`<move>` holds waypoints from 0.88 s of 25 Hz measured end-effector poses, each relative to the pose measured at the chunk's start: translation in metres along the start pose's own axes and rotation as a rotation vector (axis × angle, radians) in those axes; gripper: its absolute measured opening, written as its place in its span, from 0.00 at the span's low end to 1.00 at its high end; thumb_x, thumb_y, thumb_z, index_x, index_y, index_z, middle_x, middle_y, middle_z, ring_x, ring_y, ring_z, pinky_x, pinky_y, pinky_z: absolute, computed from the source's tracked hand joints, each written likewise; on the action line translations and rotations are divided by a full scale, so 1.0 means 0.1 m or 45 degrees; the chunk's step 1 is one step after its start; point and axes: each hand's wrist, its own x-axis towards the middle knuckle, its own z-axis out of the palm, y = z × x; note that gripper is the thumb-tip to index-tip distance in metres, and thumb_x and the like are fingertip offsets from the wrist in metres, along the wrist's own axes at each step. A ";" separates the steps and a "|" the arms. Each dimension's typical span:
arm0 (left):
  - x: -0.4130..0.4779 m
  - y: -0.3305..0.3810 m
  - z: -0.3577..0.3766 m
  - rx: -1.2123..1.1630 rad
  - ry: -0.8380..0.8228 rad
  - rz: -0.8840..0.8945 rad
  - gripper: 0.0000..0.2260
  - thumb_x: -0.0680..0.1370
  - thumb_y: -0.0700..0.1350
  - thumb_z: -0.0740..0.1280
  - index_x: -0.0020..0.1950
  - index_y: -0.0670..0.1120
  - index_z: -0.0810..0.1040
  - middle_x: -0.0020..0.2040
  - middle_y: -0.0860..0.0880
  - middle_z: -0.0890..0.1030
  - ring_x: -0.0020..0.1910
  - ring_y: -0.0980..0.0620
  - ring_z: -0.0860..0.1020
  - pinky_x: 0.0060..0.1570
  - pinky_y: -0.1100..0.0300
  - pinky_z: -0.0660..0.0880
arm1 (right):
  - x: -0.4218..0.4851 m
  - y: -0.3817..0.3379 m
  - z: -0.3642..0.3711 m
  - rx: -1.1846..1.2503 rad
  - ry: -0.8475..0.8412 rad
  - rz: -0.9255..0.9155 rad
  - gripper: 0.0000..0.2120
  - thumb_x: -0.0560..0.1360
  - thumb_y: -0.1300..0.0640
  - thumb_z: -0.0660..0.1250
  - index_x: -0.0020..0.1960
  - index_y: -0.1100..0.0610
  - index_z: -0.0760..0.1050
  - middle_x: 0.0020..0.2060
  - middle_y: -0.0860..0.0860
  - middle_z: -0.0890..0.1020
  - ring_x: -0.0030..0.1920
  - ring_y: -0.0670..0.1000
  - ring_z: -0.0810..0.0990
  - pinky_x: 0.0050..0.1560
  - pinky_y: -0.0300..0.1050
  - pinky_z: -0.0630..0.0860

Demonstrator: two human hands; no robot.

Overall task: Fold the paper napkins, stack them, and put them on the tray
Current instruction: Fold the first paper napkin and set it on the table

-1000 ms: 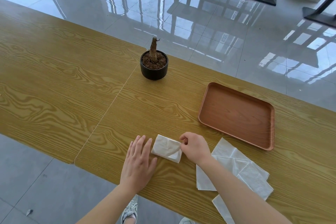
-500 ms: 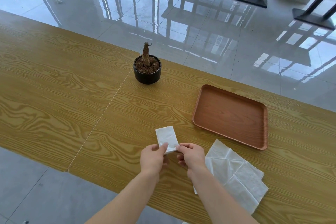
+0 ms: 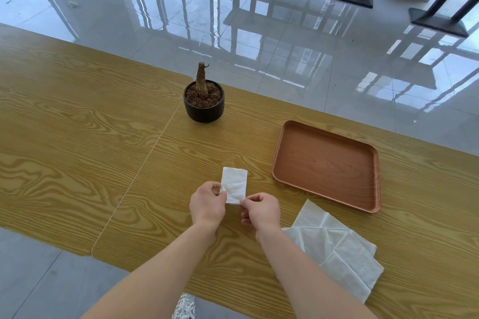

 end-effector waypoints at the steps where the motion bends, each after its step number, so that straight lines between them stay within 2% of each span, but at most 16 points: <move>1: 0.03 0.01 0.00 0.018 0.006 0.020 0.09 0.76 0.46 0.72 0.56 0.48 0.82 0.43 0.54 0.82 0.44 0.53 0.79 0.46 0.58 0.73 | 0.02 -0.01 0.02 -0.006 0.001 -0.005 0.05 0.74 0.62 0.74 0.44 0.63 0.80 0.36 0.59 0.86 0.26 0.49 0.80 0.31 0.46 0.83; 4: 0.08 0.01 -0.01 0.069 0.026 0.071 0.09 0.77 0.46 0.71 0.56 0.48 0.82 0.45 0.52 0.83 0.45 0.52 0.80 0.47 0.57 0.75 | 0.05 -0.02 0.06 -0.077 0.012 -0.033 0.05 0.74 0.61 0.74 0.42 0.63 0.81 0.35 0.58 0.87 0.26 0.49 0.81 0.31 0.49 0.84; 9: 0.10 -0.07 -0.05 0.183 -0.010 0.131 0.10 0.77 0.46 0.69 0.58 0.49 0.82 0.45 0.52 0.81 0.46 0.52 0.78 0.45 0.58 0.72 | 0.06 0.00 0.10 -0.221 0.000 -0.047 0.05 0.73 0.60 0.74 0.40 0.60 0.81 0.30 0.52 0.86 0.25 0.49 0.82 0.34 0.54 0.86; 12: 0.07 -0.10 -0.06 0.252 -0.010 0.186 0.11 0.77 0.47 0.69 0.59 0.50 0.80 0.50 0.51 0.77 0.46 0.51 0.76 0.44 0.58 0.70 | 0.05 -0.02 0.09 -0.322 -0.012 -0.093 0.05 0.74 0.58 0.74 0.40 0.58 0.81 0.30 0.51 0.86 0.25 0.49 0.83 0.33 0.54 0.86; 14: 0.04 -0.11 -0.07 0.305 -0.019 0.230 0.13 0.77 0.47 0.69 0.62 0.50 0.79 0.53 0.49 0.76 0.48 0.50 0.76 0.44 0.56 0.72 | 0.04 -0.02 0.07 -0.394 -0.021 -0.148 0.06 0.73 0.56 0.74 0.40 0.56 0.80 0.29 0.51 0.86 0.26 0.50 0.84 0.34 0.54 0.86; 16: -0.01 -0.11 -0.08 0.376 -0.022 0.280 0.15 0.77 0.47 0.68 0.64 0.50 0.78 0.56 0.49 0.76 0.50 0.48 0.77 0.44 0.54 0.74 | 0.01 -0.04 0.03 -0.444 -0.025 -0.209 0.06 0.73 0.55 0.75 0.40 0.55 0.80 0.30 0.51 0.86 0.28 0.52 0.85 0.39 0.55 0.85; 19: -0.10 -0.10 -0.09 0.444 -0.005 0.360 0.16 0.78 0.47 0.68 0.65 0.50 0.77 0.56 0.49 0.75 0.51 0.49 0.77 0.41 0.56 0.71 | -0.07 -0.02 -0.12 -0.485 -0.020 -0.290 0.05 0.73 0.54 0.75 0.40 0.53 0.81 0.33 0.51 0.86 0.37 0.54 0.86 0.46 0.55 0.84; 22: -0.27 -0.11 -0.08 0.463 0.002 0.480 0.14 0.77 0.47 0.69 0.63 0.50 0.78 0.53 0.52 0.76 0.49 0.50 0.76 0.38 0.58 0.70 | -0.18 0.11 -0.50 -0.360 0.018 -0.294 0.05 0.74 0.57 0.74 0.39 0.53 0.80 0.32 0.51 0.85 0.34 0.55 0.85 0.41 0.56 0.85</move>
